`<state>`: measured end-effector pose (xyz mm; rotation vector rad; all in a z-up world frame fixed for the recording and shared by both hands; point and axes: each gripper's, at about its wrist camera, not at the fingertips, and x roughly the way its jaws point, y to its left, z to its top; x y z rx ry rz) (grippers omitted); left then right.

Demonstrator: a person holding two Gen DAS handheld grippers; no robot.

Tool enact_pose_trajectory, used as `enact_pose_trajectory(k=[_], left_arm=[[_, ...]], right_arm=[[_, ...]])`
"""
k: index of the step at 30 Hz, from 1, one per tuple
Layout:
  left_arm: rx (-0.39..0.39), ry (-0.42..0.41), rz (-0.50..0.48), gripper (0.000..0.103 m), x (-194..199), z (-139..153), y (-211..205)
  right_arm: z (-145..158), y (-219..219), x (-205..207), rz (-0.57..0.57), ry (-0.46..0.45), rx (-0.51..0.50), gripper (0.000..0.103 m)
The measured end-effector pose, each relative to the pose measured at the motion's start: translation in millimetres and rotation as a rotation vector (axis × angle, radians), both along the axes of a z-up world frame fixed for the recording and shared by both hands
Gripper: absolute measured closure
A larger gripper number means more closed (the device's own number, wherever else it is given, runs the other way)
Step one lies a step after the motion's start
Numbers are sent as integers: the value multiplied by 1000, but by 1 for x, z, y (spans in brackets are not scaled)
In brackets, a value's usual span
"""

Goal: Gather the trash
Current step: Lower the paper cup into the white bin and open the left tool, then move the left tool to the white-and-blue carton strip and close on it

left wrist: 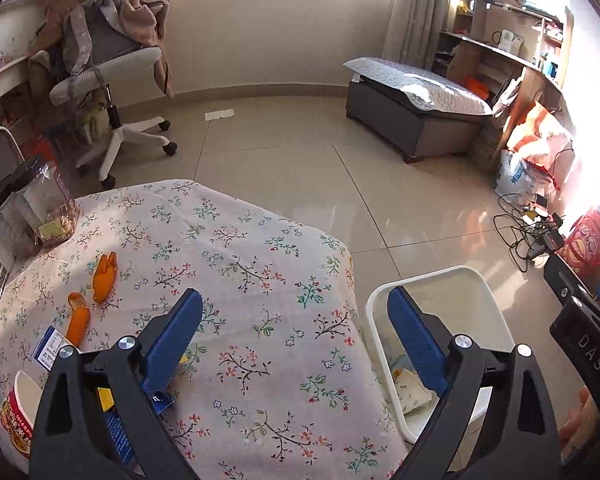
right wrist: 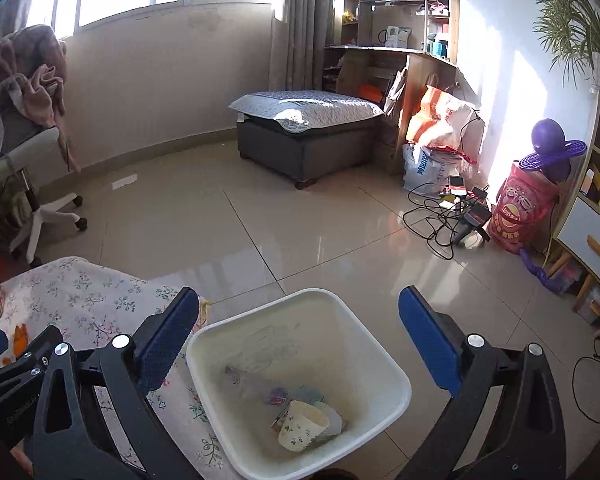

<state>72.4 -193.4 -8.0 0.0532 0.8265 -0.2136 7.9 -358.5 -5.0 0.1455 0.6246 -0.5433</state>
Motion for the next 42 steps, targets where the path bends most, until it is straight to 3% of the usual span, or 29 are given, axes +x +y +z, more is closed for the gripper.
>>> enact_pose_trajectory(k=[17, 24, 28, 32, 35, 40, 42], left_arm=[[107, 54, 297, 12, 8, -23, 163], [72, 225, 421, 12, 31, -53, 241], [-2, 388, 478, 12, 47, -81, 285], [-142, 526, 472, 12, 55, -109, 314], [-200, 555, 431, 12, 55, -118, 315], [-146, 495, 302, 26, 53, -109, 291], [-131, 472, 258, 37, 51, -104, 282]], right_arm=[[-15, 152, 50, 363, 73, -89, 7], [-27, 190, 55, 480, 124, -153, 7], [-35, 194, 61, 491, 159, -147, 7], [-41, 195, 68, 488, 180, -136, 7], [-47, 198, 73, 496, 203, -129, 7], [-59, 199, 81, 493, 244, -99, 7], [-62, 199, 83, 489, 253, -100, 7]])
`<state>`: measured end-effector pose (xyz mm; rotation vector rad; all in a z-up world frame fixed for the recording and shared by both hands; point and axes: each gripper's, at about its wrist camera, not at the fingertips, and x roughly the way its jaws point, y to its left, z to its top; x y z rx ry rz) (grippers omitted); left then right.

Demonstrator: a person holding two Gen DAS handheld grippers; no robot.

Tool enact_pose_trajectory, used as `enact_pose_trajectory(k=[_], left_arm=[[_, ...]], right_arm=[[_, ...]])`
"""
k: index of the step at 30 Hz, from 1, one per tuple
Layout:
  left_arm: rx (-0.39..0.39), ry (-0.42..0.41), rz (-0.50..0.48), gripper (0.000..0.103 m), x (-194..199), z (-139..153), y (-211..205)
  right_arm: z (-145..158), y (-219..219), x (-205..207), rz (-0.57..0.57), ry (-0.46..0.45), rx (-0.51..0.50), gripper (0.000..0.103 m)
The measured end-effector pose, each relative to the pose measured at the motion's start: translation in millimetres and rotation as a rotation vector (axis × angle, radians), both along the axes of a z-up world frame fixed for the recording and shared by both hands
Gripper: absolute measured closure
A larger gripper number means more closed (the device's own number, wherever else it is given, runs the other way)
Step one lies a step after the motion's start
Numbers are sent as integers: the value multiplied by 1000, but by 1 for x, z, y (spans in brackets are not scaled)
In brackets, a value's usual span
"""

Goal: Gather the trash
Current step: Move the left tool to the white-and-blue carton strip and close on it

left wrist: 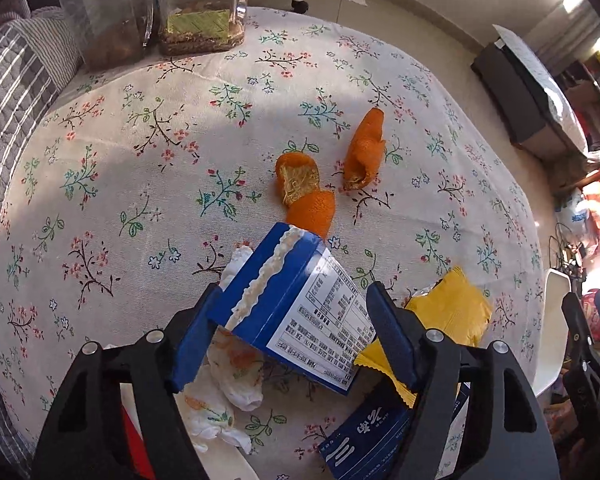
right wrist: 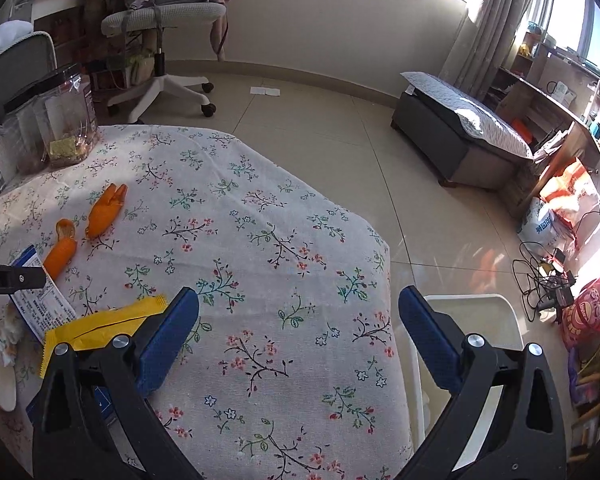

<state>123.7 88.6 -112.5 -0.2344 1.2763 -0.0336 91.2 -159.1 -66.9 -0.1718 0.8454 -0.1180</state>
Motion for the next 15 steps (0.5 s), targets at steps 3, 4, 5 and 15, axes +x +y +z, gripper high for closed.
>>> enact_pose_trajectory(k=[3, 4, 5, 15], left_arm=[[-18, -16, -41, 57, 0, 2, -5], [-30, -21, -55, 59, -1, 3, -7], [-46, -23, -69, 61, 0, 3, -9], [-174, -85, -51, 74, 10, 12, -9]], right_arm=[[-3, -1, 3, -6, 12, -2, 7], [-5, -1, 4, -8, 18, 1, 7], [-6, -1, 6, -10, 25, 6, 7], [-16, -14, 15, -55, 88, 84, 7]])
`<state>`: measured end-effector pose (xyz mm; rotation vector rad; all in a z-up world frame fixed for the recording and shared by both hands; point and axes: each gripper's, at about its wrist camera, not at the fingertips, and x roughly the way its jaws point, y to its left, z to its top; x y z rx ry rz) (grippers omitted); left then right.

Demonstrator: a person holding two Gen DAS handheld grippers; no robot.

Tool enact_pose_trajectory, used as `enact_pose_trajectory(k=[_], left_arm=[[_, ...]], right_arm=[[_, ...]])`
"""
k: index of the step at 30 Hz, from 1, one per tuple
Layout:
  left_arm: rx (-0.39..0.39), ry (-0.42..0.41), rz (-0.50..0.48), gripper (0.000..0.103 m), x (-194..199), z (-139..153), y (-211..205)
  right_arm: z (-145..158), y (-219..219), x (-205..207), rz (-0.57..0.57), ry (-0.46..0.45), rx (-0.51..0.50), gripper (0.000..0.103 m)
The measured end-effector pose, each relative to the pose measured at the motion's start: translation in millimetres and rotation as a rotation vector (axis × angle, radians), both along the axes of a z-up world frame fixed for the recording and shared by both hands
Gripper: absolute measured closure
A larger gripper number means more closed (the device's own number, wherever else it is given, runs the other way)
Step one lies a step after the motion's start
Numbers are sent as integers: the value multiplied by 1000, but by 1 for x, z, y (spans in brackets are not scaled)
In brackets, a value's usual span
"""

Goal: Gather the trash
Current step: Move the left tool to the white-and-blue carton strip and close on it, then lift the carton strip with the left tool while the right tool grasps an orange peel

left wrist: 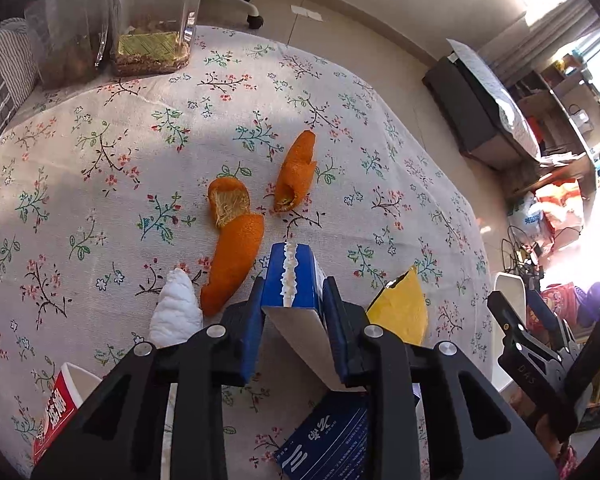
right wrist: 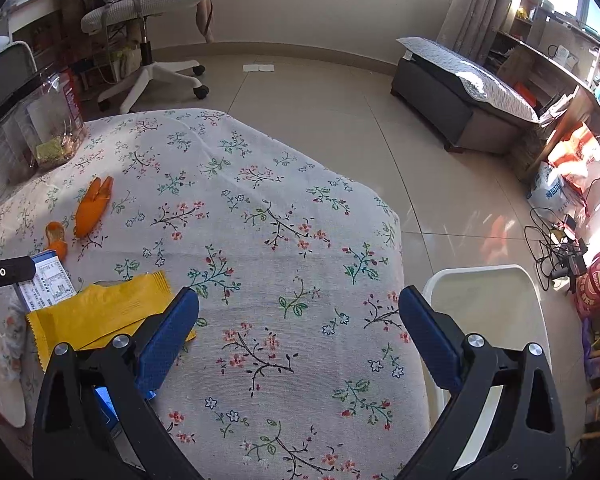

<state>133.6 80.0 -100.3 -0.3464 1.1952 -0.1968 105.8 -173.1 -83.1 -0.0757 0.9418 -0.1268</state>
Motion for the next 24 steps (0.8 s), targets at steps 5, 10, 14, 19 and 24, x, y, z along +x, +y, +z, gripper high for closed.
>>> enact_pose_trajectory(k=[5, 10, 14, 19, 24], left_arm=[[-39, 119, 31, 69, 8, -29, -4], [-133, 194, 99, 60, 11, -52, -2], [-171, 159, 119, 85, 12, -44, 0], [-96, 3, 102, 92, 6, -1, 0], [76, -174, 93, 92, -3, 46, 5]], right_arm=[[-1, 1, -1, 7, 1, -5, 7], [1, 0, -1, 14, -4, 4, 7], [0, 0, 1, 23, 9, 26, 7], [3, 11, 11, 115, 35, 101, 7], [3, 47, 41, 187, 63, 111, 7]])
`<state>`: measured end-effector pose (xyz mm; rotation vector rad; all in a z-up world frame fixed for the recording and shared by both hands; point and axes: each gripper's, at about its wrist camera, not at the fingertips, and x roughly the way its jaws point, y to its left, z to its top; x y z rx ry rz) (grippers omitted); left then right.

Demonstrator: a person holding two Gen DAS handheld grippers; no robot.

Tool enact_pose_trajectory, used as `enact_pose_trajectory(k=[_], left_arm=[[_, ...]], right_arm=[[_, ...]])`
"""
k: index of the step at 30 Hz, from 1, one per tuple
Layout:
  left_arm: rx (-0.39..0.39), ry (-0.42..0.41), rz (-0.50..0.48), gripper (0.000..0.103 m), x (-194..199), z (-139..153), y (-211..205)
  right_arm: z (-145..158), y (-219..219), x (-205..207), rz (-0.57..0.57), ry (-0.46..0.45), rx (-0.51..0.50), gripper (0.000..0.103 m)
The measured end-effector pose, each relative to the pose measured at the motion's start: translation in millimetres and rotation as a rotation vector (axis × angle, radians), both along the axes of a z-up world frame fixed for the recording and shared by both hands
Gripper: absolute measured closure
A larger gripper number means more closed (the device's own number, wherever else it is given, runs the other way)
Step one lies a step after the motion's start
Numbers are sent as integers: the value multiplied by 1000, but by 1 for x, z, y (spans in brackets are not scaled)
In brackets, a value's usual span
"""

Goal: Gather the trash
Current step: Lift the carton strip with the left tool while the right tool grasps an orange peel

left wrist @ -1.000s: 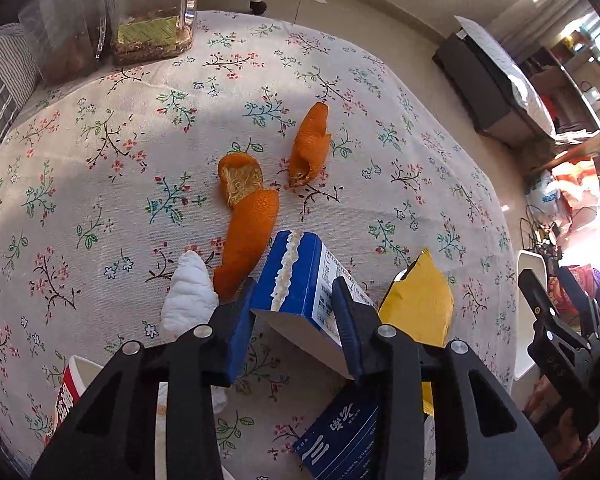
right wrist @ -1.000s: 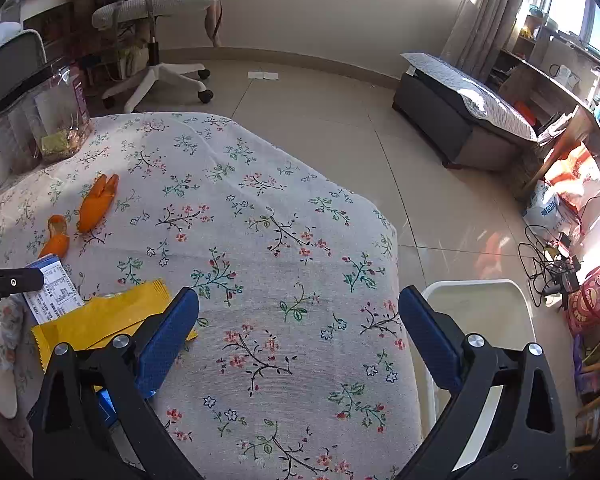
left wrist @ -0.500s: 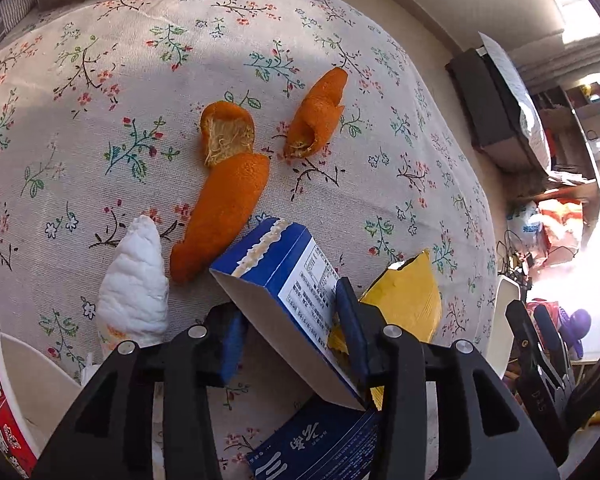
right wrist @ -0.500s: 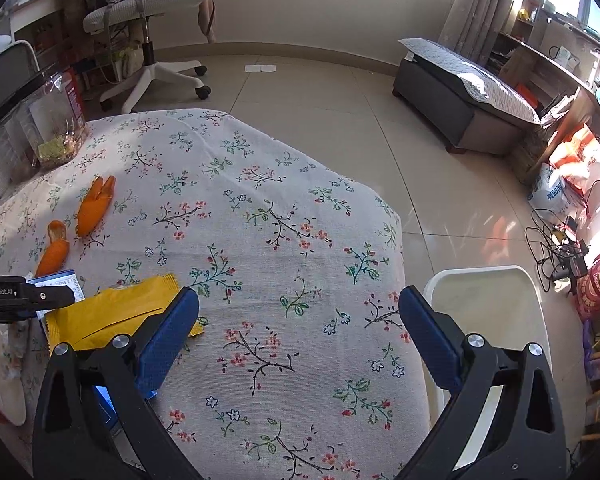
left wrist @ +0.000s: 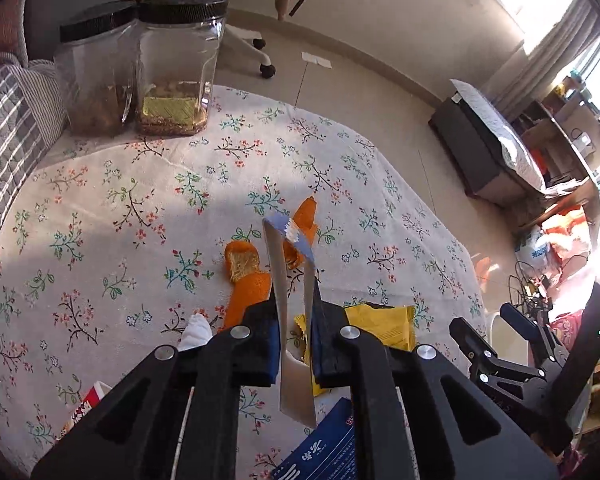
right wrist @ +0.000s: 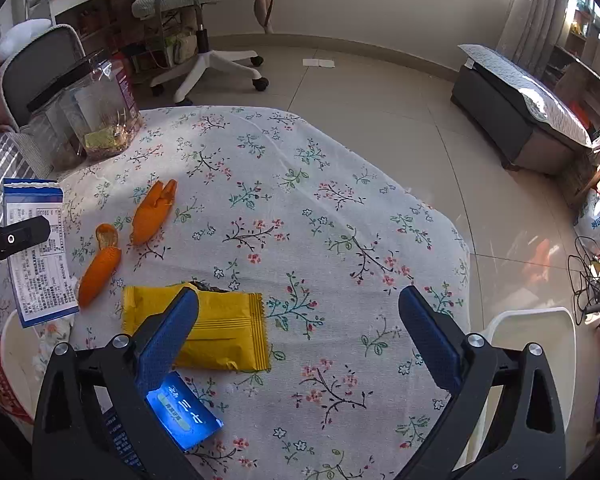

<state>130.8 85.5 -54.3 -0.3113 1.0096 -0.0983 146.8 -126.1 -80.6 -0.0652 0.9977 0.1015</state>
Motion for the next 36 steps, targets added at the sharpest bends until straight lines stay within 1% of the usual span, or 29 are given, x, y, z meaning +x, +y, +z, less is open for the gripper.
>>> enact_pose_trajectory(k=[3, 5, 7, 9, 10, 12, 14, 15, 16, 17, 18, 19, 20, 22, 28, 32, 36], left_arm=[[93, -95, 25, 92, -7, 27, 10], [122, -146, 45, 91, -11, 43, 21], [129, -179, 67, 91, -13, 54, 32], [131, -194, 87, 91, -12, 61, 41], [129, -197, 97, 91, -11, 62, 45], [123, -197, 109, 91, -12, 63, 52], [115, -198, 121, 91, -13, 63, 59], [113, -198, 126, 91, -14, 64, 62], [111, -198, 131, 91, -14, 64, 65], [109, -198, 137, 91, -16, 65, 67], [108, -196, 144, 91, -16, 66, 69], [107, -193, 151, 91, -16, 66, 71], [105, -190, 158, 91, -17, 65, 74], [108, -181, 174, 91, -15, 63, 78], [107, -149, 198, 91, -10, 54, 83], [115, -154, 203, 91, -9, 54, 80], [114, -166, 200, 91, -10, 53, 74]], right_arm=[[-11, 24, 32, -20, 83, 79, 7], [-19, 43, 51, -33, 123, 116, 12], [-28, 61, 67, -46, 167, 157, 20], [-38, 75, 78, -67, 207, 211, 20], [-41, 82, 81, -71, 217, 219, 20], [-46, 99, 87, -59, 222, 201, 21], [-52, 113, 91, -43, 231, 175, 26], [-55, 118, 93, -40, 243, 168, 32], [-58, 121, 96, -40, 258, 164, 44], [-62, 124, 98, -43, 271, 159, 53], [-65, 123, 99, -49, 277, 152, 65], [-65, 124, 99, -58, 262, 138, 75], [-63, 124, 99, -58, 250, 139, 83], [-61, 123, 99, -62, 244, 154, 87], [-33, 116, 88, -51, 147, 165, 88], [-6, 107, 72, -35, 55, 127, 88], [15, 90, 56, -45, -14, 117, 88]])
